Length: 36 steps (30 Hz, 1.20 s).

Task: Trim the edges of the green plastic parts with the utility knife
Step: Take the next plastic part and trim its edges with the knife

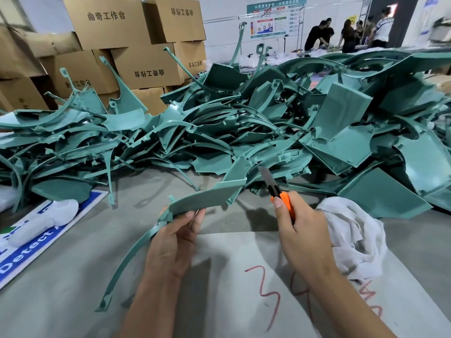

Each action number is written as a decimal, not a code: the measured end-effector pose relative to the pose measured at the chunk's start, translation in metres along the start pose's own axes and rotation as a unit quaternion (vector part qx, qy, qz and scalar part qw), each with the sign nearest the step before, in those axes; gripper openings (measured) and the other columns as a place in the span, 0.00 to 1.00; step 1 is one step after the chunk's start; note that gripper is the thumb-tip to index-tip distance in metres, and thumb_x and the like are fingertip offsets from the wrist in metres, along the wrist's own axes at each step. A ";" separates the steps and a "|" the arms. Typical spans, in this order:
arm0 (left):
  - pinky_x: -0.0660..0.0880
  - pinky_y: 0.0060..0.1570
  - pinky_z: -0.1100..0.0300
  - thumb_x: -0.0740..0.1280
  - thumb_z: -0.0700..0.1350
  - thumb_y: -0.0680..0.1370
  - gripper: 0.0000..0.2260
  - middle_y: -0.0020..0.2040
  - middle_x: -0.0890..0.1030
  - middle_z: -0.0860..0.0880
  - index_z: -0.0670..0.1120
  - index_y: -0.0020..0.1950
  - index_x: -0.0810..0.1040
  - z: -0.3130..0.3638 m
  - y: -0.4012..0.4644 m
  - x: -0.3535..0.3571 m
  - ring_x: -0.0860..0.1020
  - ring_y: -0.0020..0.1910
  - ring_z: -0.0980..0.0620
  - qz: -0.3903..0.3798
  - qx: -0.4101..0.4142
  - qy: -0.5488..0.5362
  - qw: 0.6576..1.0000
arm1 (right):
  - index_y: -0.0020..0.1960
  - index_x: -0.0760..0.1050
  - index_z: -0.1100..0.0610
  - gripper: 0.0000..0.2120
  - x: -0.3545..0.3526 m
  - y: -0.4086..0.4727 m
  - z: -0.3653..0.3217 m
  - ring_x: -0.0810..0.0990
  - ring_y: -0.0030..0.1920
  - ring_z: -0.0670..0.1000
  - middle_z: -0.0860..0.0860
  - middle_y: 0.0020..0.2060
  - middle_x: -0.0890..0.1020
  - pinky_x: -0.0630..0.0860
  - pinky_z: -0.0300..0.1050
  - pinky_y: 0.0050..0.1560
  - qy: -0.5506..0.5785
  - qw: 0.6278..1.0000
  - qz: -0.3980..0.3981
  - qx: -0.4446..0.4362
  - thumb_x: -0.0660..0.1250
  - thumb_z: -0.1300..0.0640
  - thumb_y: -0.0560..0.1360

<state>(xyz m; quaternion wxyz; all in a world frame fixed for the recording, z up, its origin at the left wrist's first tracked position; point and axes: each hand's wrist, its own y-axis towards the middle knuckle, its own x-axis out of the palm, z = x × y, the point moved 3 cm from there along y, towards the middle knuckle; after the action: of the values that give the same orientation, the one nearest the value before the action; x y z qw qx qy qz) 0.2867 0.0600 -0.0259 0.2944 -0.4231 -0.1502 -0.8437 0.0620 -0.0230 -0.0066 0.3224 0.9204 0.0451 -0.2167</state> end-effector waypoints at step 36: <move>0.82 0.42 0.62 0.61 0.32 0.79 0.21 0.67 0.79 0.36 0.34 0.72 0.72 -0.034 -0.029 0.043 0.83 0.52 0.49 0.026 -0.090 -0.043 0.995 | 0.47 0.69 0.55 0.11 0.001 -0.008 -0.019 0.73 0.34 0.55 0.51 0.35 0.75 0.69 0.56 0.35 0.126 0.990 0.003 -0.063 0.56 0.53 0.86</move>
<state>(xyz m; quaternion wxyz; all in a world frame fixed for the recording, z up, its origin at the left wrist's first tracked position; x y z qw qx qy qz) 0.2272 0.0492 -0.0123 0.2698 -0.4874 -0.0751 -0.8270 0.0683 -0.0050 0.0022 0.3724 0.9182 0.0965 -0.0947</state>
